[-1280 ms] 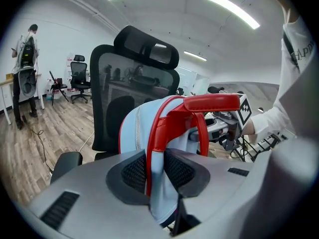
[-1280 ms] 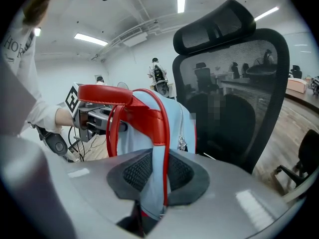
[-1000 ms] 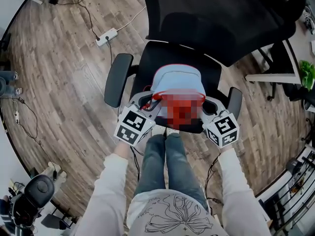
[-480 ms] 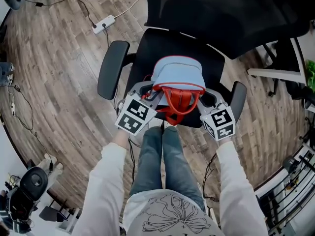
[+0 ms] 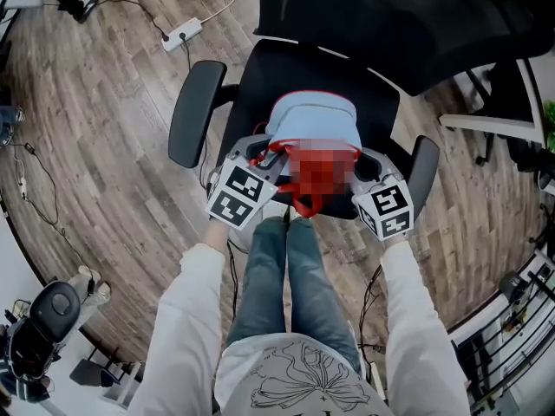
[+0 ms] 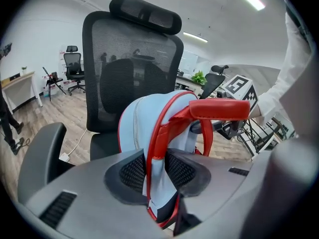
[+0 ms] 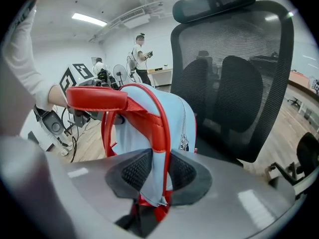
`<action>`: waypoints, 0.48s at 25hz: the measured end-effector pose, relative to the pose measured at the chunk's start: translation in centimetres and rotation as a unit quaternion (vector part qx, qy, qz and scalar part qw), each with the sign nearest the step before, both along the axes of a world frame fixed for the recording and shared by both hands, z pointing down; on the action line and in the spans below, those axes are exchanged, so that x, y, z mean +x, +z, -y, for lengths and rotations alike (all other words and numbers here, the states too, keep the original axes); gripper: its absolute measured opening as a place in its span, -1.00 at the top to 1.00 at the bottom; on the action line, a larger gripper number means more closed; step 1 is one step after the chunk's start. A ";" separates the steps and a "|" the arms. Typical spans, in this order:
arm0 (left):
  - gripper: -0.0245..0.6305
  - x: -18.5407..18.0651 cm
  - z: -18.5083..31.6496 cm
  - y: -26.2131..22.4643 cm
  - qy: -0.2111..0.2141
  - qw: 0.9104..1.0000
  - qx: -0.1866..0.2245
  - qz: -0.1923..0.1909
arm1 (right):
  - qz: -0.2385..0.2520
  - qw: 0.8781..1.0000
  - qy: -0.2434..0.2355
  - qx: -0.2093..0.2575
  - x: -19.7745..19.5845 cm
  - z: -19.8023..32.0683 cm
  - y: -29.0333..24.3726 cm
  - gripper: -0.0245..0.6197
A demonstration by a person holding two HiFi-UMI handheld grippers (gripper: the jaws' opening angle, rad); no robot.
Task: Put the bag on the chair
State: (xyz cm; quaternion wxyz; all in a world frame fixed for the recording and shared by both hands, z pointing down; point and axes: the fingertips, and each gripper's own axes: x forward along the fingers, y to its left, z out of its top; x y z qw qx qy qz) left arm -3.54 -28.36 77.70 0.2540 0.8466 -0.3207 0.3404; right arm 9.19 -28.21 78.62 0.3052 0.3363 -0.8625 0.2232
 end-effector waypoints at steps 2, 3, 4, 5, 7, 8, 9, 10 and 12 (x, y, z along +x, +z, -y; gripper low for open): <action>0.60 0.2 -0.3 0.1 -0.009 1.000 -0.005 -0.002 | 0.004 1.000 0.010 -0.003 0.4 -0.2 0.1 0.57; 0.60 0.4 -0.4 0.1 -0.014 1.000 -0.008 -0.005 | 0.008 1.000 0.016 -0.006 0.5 -0.4 0.2 0.54; 0.58 0.6 -0.6 0.1 -0.020 1.000 -0.011 -0.007 | 0.014 1.000 0.021 -0.008 0.8 -0.5 0.1 0.52; 0.56 0.8 -0.8 0.1 -0.026 1.000 -0.014 -0.010 | 0.022 0.999 0.027 -0.010 1.0 -0.6 0.0 0.50; 0.51 1.0 -1.1 0.0 -0.034 0.999 -0.018 -0.012 | 0.034 0.999 0.033 -0.011 1.6 -0.8 -0.4 0.38; 0.49 0.9 -1.2 0.0 -0.036 0.999 -0.020 -0.013 | 0.035 0.999 0.035 -0.011 1.8 -1.0 -0.6 0.31; 0.46 0.8 -1.4 -0.1 -0.037 0.999 -0.022 -0.012 | 0.032 0.999 0.034 -0.011 1.9 -1.1 -0.8 0.28; 0.45 0.7 -1.6 -0.3 -0.037 0.999 -0.023 -0.010 | 0.029 0.999 0.032 -0.010 2.0 -1.3 -1.1 0.28; 0.45 0.3 -2.4 -0.8 -0.034 0.999 -0.022 -0.003 | 0.024 0.999 0.028 -0.007 2.2 -2.0 -1.8 0.28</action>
